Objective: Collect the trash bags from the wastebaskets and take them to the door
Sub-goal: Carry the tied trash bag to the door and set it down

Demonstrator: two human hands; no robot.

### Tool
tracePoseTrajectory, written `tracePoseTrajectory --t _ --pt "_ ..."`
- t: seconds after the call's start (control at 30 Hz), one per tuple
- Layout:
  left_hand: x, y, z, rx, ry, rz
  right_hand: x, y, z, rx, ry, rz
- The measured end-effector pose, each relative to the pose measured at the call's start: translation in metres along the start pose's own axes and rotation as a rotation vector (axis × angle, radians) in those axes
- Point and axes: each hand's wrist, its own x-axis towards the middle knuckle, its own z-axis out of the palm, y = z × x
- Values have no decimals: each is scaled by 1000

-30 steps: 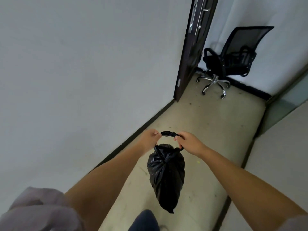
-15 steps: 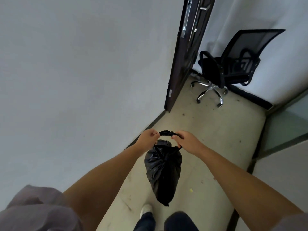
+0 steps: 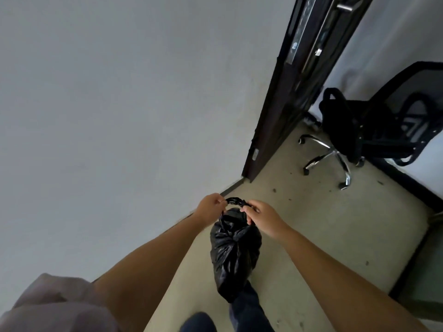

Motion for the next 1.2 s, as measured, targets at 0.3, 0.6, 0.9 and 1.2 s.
tracePoseTrajectory --t 0.3,0.6,0.9,1.2 --pt "144 -29 51 236 33 54 133 91 -9 99 68 25" --pt "258 -124 33 1612 242 548 256 198 41 125 234 -40" --pt "314 -191 12 1978 678 541 325 270 105 143 366 -89" --pt "332 -202 14 2122 768 574 332 303 150 156 373 -74"
